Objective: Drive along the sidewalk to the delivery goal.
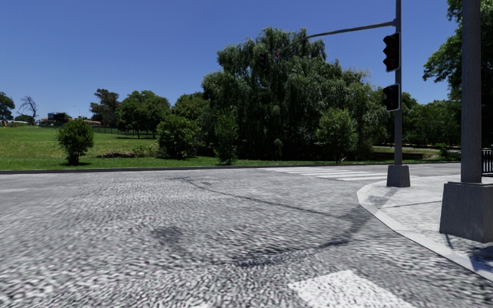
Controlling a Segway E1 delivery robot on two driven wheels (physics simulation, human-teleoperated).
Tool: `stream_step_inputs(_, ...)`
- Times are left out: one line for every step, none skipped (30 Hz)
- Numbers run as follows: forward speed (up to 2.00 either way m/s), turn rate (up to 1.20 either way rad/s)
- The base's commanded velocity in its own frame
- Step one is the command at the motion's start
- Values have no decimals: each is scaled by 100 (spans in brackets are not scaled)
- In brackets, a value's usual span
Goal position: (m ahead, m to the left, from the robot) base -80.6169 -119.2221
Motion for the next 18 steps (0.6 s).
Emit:
stream_step_inputs(0, 0)
stream_step_inputs(0, 0)
stream_step_inputs(0, 0)
stream_step_inputs(0, 0)
stream_step_inputs(0, 0)
stream_step_inputs(0, 0)
stream_step_inputs(0, 0)
stream_step_inputs(0, 0)
stream_step_inputs(0, 0)
stream_step_inputs(0, 0)
stream_step_inputs(0, 0)
stream_step_inputs(0, 0)
stream_step_inputs(0, 0)
stream_step_inputs(0, 0)
stream_step_inputs(0, 0)
stream_step_inputs(0, 0)
stream_step_inputs(0, 0)
stream_step_inputs(0, 0)
